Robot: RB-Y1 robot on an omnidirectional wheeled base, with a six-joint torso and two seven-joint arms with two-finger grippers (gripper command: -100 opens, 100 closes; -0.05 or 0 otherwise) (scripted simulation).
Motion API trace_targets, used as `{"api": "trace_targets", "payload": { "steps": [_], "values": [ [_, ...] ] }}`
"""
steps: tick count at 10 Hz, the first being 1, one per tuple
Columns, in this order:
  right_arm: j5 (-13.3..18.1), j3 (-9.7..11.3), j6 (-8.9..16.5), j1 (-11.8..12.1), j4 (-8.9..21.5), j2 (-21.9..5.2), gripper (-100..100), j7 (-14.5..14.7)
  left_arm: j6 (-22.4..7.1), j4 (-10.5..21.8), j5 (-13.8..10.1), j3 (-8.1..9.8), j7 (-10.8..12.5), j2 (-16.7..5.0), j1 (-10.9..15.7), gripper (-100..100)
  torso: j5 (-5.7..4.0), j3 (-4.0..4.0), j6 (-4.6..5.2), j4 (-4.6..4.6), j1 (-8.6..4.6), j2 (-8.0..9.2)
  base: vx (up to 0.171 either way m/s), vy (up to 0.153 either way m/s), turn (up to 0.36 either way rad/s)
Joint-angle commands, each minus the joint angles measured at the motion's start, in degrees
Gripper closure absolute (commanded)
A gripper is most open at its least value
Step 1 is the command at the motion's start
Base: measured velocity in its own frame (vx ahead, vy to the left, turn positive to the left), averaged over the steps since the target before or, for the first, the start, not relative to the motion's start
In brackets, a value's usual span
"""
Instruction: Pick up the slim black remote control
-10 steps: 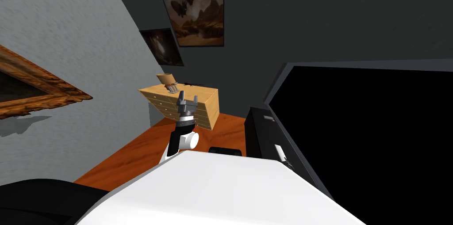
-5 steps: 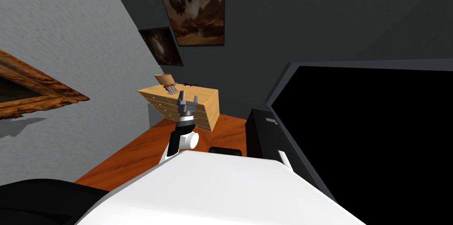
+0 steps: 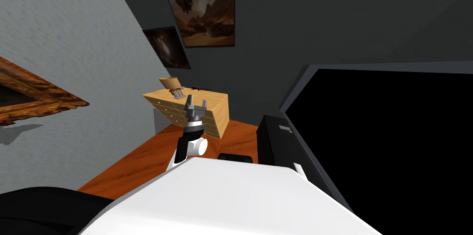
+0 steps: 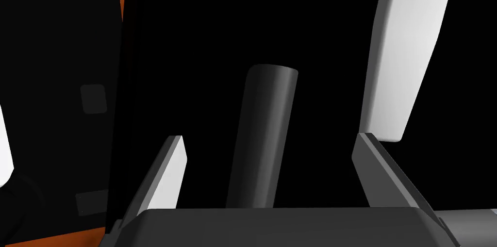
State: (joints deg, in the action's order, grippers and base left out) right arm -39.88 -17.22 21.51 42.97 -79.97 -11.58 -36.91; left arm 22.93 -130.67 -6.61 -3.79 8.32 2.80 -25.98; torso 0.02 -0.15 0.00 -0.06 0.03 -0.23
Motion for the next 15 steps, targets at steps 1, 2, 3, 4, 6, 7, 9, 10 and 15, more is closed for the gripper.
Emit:
{"api": "trace_targets", "payload": {
  "steps": [1, 2, 3, 4, 6, 7, 9, 10, 15],
  "values": [
    [-1.4, -0.5, 1.6, 0.1, 2.7, -0.7, -100, -1.4, 0.0, 0.0, 0.0, 0.00, 0.0, 0.0, 0.0, 0, 0.00, 0.00, 0.00, 0.00, 0.00, 0.00, 0.086, 0.003, 0.031],
    [-2.1, -0.8, 2.6, 0.4, 3.9, -1.1, -100, -2.3, 0.0, 0.0, 0.0, 0.00, 0.0, 0.0, 0.0, 0, 0.01, -0.02, 0.00, -0.01, 0.01, -0.04, 0.089, 0.009, 0.029],
    [-2.8, -1.1, 3.4, 0.6, 5.0, -1.5, -100, -3.0, 0.0, 0.0, 0.0, 0.00, 0.0, 0.0, 0.0, 0, 0.01, -0.03, 0.00, -0.01, 0.04, -0.05, 0.084, 0.000, 0.016],
    [-3.3, -1.4, 4.2, 0.7, 5.9, -1.9, -100, -3.6, 0.0, 0.0, 0.0, 0.00, 0.0, 0.0, 0.0, 0, 0.01, -0.03, 0.00, -0.01, 0.02, -0.05, 0.075, -0.009, 0.012],
    [-3.7, -1.5, 4.4, 0.6, 6.6, -2.3, -100, -3.9, 0.0, 0.0, 0.0, 0.00, 0.0, 0.0, 0.0, 0, 0.00, -0.02, 0.00, -0.01, -0.03, -0.04, 0.059, -0.007, 0.016],
    [-3.8, -1.6, 4.7, 0.6, 6.7, -2.3, 0, -4.1, 0.0, 0.0, 0.0, 0.00, 0.0, 0.0, 0.0, 0, 0.00, 0.04, 0.00, 0.01, 0.00, 0.08, 0.007, -0.001, 0.000],
    [-3.0, -1.6, 3.2, -1.8, 9.9, -1.4, -100, -3.3, 0.0, 0.0, 0.0, 0.00, 0.0, 0.0, 0.0, 0, -0.01, 0.14, 0.00, 0.05, -0.05, 0.24, -0.005, -0.032, -0.004],
    [-2.6, -1.6, 2.6, -2.8, 11.2, -1.0, -100, -3.1, 0.0, 0.0, 0.0, 0.00, 0.0, 0.0, 0.0, 0, -0.03, 0.16, 0.00, 0.06, -0.12, 0.27, -0.014, -0.050, -0.001],
    [-2.6, -1.5, 2.3, -3.4, 11.9, -0.9, 100, -2.9, 0.0, 0.0, 0.0, 0.00, 0.0, 0.0, 0.0, 0, -0.12, 0.16, -0.01, 0.06, -0.17, 0.28, -0.006, -0.014, 0.000]
  ]
}}
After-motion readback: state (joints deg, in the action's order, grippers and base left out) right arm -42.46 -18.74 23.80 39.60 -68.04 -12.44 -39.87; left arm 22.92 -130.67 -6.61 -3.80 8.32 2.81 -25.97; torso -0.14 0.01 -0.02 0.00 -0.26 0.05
